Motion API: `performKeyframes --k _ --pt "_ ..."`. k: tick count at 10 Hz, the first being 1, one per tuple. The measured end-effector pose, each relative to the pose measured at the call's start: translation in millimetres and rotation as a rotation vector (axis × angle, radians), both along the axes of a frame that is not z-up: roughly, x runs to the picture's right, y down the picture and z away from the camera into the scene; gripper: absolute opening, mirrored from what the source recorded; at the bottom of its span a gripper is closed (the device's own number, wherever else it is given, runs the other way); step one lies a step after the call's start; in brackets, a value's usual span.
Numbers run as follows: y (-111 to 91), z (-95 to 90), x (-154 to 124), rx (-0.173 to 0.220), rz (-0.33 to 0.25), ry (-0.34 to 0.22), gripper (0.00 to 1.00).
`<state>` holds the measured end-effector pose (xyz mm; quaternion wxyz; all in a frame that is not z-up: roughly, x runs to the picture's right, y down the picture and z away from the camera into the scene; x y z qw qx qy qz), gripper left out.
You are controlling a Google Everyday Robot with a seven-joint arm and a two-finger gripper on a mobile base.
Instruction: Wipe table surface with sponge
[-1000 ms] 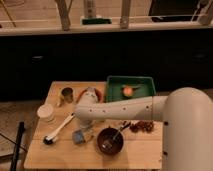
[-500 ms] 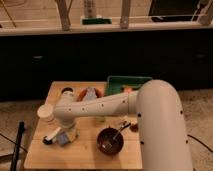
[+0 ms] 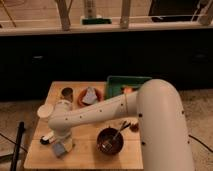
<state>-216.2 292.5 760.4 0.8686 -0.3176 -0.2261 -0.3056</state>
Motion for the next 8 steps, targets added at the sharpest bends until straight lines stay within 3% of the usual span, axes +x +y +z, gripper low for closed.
performKeyframes --k 2,5,8 --pt "12.5 -9.8 42.9 -0.005 0.035 0.033 0.00" --pt "15.2 -10.8 93.4 0.001 0.103 0.096 0.00" --pt "-11.2 2.6 109.6 0.035 0.152 0.127 0.00"
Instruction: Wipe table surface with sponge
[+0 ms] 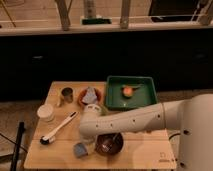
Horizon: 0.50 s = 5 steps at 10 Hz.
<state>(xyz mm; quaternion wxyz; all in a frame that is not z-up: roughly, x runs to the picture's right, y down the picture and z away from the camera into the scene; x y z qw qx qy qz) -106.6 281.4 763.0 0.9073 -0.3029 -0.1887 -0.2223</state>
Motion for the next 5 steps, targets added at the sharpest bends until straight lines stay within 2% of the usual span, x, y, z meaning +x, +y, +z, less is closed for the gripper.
performKeyframes --k 2,5 --pt "-16.3 7.6 -2.0 0.019 0.001 0.001 0.00" --pt "-38.9 17.2 -22.6 0.044 -0.021 -0.028 0.00"
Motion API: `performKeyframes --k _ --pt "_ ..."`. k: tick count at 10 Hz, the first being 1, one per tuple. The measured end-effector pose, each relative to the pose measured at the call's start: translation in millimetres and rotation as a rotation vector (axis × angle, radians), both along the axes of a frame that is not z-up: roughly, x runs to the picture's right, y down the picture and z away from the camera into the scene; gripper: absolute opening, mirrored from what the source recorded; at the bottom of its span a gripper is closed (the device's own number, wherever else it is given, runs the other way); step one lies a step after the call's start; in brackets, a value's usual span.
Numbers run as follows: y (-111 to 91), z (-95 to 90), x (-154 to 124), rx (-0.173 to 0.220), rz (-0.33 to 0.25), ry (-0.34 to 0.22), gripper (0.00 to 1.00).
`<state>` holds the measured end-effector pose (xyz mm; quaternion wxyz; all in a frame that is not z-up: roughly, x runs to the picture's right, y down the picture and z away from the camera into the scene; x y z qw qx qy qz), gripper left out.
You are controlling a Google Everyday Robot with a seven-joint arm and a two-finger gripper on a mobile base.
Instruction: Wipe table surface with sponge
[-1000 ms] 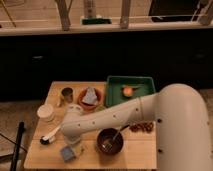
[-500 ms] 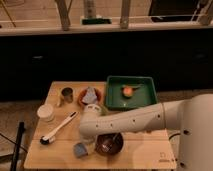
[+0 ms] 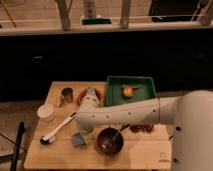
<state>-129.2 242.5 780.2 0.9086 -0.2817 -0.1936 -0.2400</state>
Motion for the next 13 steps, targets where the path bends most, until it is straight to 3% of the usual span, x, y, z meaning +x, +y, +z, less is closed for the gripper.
performKeyframes --k 4,6,10,13 --pt "-5.9 -0.4 -56.0 0.013 -0.075 -0.107 0.00" --pt "8.2 -13.5 -74.2 0.004 -0.131 -0.167 0.00" --pt "44.9 -38.8 -75.5 -0.034 -0.176 -0.221 0.00" --pt "52.1 -40.4 -50.2 -0.049 -0.145 -0.184 0.00"
